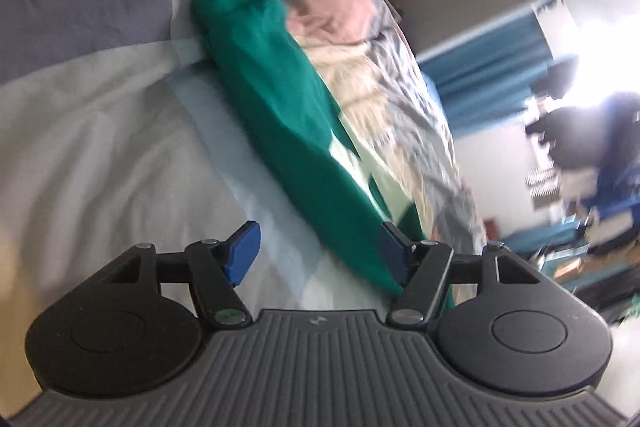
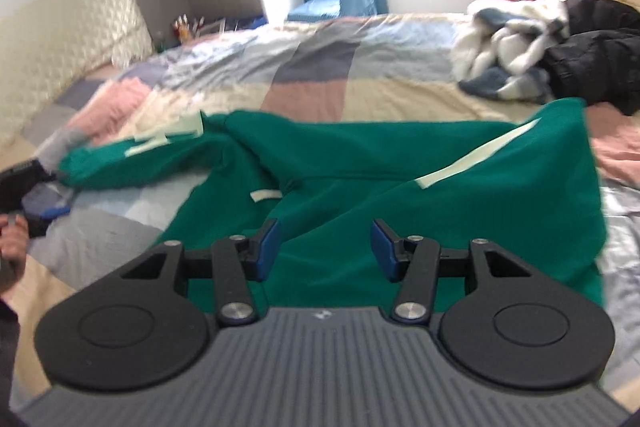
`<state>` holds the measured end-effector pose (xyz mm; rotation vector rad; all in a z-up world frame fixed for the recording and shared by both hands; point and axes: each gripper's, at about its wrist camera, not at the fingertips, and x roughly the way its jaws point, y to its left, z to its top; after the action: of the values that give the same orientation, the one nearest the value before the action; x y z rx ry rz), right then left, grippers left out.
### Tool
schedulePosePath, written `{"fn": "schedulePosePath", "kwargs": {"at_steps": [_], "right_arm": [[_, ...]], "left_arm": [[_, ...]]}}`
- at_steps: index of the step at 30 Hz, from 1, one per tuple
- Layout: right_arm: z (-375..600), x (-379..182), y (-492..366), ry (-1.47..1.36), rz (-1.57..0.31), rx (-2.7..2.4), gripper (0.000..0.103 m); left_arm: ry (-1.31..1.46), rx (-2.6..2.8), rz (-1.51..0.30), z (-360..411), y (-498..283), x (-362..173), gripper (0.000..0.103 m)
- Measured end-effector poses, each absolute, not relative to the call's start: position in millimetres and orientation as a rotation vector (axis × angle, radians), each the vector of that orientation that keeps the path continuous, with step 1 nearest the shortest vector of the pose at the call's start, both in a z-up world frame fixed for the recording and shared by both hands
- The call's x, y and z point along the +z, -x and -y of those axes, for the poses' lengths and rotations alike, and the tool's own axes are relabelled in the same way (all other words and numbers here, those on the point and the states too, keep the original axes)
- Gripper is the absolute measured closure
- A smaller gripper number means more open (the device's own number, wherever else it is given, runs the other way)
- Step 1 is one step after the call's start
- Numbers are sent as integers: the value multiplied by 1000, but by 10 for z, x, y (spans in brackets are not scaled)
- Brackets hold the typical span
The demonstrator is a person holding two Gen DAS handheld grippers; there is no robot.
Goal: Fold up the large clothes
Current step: 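Grasp the other green sleeve cuff with the left gripper, then lift the held sleeve and carry it over the hoodie body with the left gripper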
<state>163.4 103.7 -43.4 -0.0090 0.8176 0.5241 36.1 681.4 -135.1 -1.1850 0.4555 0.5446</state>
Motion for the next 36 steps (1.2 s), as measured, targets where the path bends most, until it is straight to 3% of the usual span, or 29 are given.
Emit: {"fn": "schedulePosePath", "kwargs": {"at_steps": [9, 15, 16, 17, 19, 20, 23, 28, 36], "right_arm": [[-1469, -959, -2082, 118, -871, 504, 51], [-1337, -1174, -2118, 97, -939, 420, 51], [-1279, -1166, -2103, 85, -950, 376, 51], [-1214, -1141, -2077, 67, -963, 347, 49], [-1119, -1065, -2007, 47, -978, 333, 51], [-1100, -1031, -1982, 48, -985, 329, 51], [-1110, -963, -1968, 88, -967, 385, 51], [-939, -1101, -1915, 63, -974, 346, 50], [-564, -1110, -1542, -47, -823, 335, 51]], "left_arm": [[1234, 659, -386, -7617, -784, -1921, 33], [1301, 765, -326, -7937, -904, -1980, 34], [1281, 783, -353, -8005, -964, -1949, 37], [1248, 811, -400, -8074, -1036, -1908, 48], [1231, 865, -443, -8199, -1139, -1866, 59], [1209, 874, -473, -8248, -1205, -1846, 76], [1047, 900, -546, -8232, -1425, -1699, 92], [716, 860, -586, -7870, -1771, -1240, 96], [348, 728, -424, -7181, -1926, -18, 96]]}}
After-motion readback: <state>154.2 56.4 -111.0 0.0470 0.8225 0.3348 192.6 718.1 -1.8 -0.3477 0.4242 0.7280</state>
